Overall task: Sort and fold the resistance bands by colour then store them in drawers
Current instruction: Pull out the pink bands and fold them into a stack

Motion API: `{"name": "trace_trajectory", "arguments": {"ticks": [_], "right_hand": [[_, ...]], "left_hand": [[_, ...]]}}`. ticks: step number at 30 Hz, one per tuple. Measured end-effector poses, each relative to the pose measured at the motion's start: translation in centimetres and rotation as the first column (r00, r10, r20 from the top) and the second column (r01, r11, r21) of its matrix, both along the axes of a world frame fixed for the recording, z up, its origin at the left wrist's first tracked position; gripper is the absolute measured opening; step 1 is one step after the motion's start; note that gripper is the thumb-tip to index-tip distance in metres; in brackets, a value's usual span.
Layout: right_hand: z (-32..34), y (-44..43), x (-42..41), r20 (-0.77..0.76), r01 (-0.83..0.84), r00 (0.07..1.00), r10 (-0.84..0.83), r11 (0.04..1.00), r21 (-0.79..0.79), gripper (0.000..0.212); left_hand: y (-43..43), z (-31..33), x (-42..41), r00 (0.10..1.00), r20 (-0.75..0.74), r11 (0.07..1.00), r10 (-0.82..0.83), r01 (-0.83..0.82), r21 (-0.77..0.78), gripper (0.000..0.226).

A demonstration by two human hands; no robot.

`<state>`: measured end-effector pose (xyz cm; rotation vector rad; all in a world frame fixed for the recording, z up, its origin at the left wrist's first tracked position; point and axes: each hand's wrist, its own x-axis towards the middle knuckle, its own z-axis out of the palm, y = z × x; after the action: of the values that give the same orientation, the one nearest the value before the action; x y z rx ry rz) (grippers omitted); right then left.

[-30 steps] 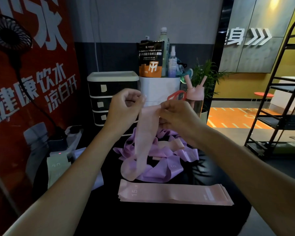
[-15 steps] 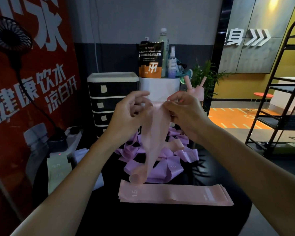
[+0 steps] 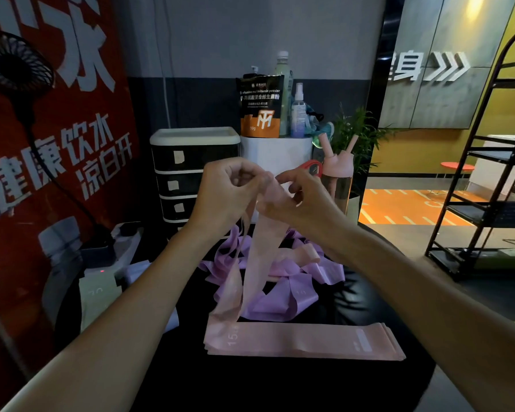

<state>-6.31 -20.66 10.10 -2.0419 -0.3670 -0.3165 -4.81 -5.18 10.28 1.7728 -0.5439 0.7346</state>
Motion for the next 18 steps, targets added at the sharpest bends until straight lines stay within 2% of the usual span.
{"name": "trace_trajectory", "arguments": {"ticks": [6, 10, 13, 16, 18], "right_hand": [[-0.3, 0.3, 0.2, 0.045, 0.009, 0.999, -0.015, 0.992, 0.122, 0.047], [-0.1, 0.3, -0.1, 0.033, -0.016, 0.999, 0.013, 0.994, 0.108, 0.020], [-0.3, 0.0, 0.2, 0.030, -0.021, 0.999, 0.018, 0.993, 0.118, 0.008], [-0.6, -0.6, 0.9, 0.010, -0.023, 1.000, 0.022, 0.996, 0.084, 0.008], [-0.6, -0.8, 1.1, 0.000, -0.053, 0.999, 0.053, 0.997, 0.050, 0.010]], "left_hand": [[0.0, 0.3, -0.1, 1.000, -0.030, 1.000, -0.006, 0.006, -0.013, 0.003], [0.0, 0.3, -0.2, 0.997, -0.076, 1.000, -0.012, 0.012, 0.003, 0.010], [0.5, 0.3, -0.2, 0.990, -0.134, 1.000, -0.030, 0.029, -0.012, 0.012], [1.1, 0.4, -0.3, 0.978, -0.199, 0.996, -0.061, 0.046, -0.078, 0.011], [1.2, 0.4, -0.4, 0.977, -0.207, 0.997, -0.047, 0.033, -0.068, 0.009]]}}
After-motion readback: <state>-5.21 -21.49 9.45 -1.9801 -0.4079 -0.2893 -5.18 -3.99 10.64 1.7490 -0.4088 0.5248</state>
